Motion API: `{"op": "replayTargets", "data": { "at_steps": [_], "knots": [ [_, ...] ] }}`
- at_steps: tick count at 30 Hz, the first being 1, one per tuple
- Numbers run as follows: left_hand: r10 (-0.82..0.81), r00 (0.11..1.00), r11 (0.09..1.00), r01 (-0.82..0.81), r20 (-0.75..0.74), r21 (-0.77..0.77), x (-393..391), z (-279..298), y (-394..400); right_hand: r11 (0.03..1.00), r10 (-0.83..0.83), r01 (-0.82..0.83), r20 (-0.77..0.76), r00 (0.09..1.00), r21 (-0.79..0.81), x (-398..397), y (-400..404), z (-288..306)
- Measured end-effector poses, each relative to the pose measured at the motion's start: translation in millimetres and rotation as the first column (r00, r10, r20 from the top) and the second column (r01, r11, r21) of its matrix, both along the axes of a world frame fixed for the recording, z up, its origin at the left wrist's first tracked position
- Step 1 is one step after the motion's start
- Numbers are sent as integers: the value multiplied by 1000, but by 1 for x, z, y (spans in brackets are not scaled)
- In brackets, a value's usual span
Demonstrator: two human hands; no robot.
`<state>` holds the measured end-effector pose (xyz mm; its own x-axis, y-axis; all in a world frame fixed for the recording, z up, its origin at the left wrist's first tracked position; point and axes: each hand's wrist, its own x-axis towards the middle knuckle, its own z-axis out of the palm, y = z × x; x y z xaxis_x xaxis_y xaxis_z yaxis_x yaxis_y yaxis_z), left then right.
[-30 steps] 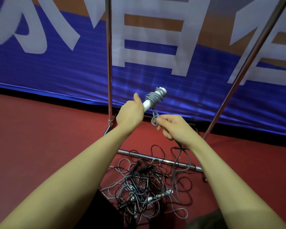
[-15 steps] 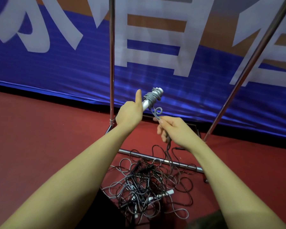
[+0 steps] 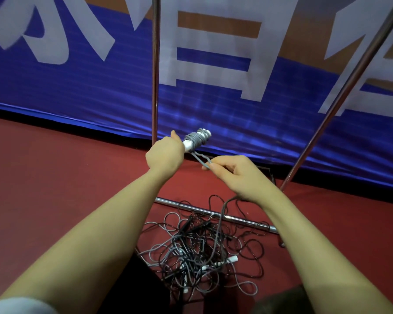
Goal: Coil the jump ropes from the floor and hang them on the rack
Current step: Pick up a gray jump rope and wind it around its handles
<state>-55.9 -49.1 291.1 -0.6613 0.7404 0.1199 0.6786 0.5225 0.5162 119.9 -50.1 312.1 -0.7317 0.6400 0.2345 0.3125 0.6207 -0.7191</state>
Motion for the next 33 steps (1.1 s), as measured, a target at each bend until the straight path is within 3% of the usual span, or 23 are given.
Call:
{"op": "replayTargets", "data": {
  "at_steps": [4, 7, 11, 14, 21, 26, 29, 33],
  "knots": [
    [-86, 970, 996, 75, -226, -56, 4, -4, 2, 996, 7, 1, -86, 996, 91, 0, 8, -4],
    [-212, 902, 976, 176, -375, -130, 10, -10, 2, 968, -26, 47, -88, 996, 245, 2, 13, -4],
    [-390, 777, 921, 339, -495, -193, 16, -15, 4, 839, -121, 131, -54, 991, 528, 10, 22, -4],
    [-467, 703, 877, 443, -536, -184, 22, -15, 1, 778, -187, 208, -98, 978, 593, 13, 27, -7],
    [-504, 483, 739, 670, -716, -69, 30, 9, -17, 910, -243, 313, -263, 934, 270, 23, 38, -8],
    [-470, 463, 601, 791, -751, 112, 31, 20, -26, 963, -247, 267, -280, 928, 36, 27, 32, -6],
    [-486, 542, 579, 787, -686, 211, 30, 30, -33, 974, -225, 222, -339, 913, -48, 27, 29, -1],
    [-564, 740, 657, 671, -367, 344, 34, 41, -38, 959, -257, 174, -435, 863, -222, 19, 27, 4]
  ]
}}
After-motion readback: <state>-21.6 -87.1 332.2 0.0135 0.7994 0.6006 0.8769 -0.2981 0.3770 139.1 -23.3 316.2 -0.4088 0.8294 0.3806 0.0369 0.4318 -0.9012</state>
